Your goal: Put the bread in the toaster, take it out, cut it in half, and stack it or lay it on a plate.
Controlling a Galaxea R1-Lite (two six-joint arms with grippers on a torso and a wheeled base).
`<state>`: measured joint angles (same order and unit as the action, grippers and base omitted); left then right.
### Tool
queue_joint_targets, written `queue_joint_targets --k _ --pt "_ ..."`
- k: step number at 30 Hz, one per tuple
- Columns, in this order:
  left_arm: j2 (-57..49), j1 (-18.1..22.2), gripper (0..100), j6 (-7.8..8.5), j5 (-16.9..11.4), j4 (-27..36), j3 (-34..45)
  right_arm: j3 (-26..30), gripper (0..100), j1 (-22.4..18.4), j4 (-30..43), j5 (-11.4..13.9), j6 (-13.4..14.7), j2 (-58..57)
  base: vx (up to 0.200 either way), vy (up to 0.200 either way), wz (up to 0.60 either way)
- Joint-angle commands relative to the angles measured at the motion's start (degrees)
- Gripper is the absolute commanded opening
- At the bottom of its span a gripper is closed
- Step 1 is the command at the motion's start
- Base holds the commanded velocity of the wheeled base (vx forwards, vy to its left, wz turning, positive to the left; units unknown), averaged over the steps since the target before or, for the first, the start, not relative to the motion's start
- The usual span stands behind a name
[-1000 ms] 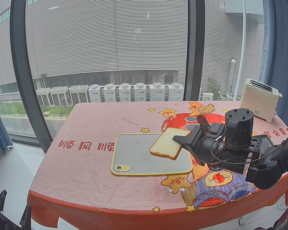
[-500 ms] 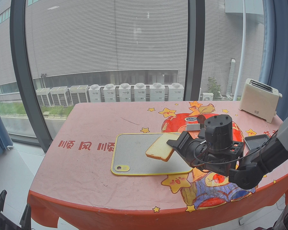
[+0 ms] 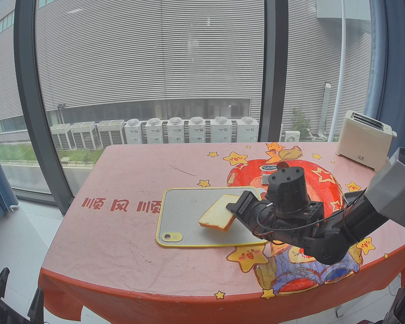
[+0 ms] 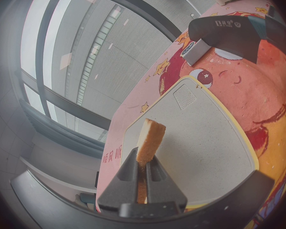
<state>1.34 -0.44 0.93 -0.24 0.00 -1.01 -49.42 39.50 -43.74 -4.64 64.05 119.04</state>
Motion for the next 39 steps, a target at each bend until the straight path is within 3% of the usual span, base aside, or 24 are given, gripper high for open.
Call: queue_joint_targets --k 1,9,26,27,39 --pt "0.07 0.00 100 -0.05 -0.02 0.00 1.01 -4.10 0 -0.47 3.57 0.16 0.11 1.46 0.000 0.000 0.00" --pt "0.07 0.00 100 0.04 -0.02 0.00 1.01 -7.53 0 -0.47 5.07 -0.10 0.20 3.92 0.000 0.000 0.00" --pt "0.07 0.00 100 -0.05 -0.02 0.00 0.92 -7.44 0 -0.65 5.51 -0.63 0.55 4.09 0.000 0.000 0.00" --pt "0.07 0.00 100 -0.05 -0.02 0.00 1.01 -7.44 100 -0.56 5.51 -0.63 0.46 4.01 0.000 0.000 0.00" --pt "0.07 0.00 100 -0.05 -0.02 0.00 1.01 -14.74 100 0.67 19.39 -0.63 0.46 1.02 0.000 0.000 0.00"
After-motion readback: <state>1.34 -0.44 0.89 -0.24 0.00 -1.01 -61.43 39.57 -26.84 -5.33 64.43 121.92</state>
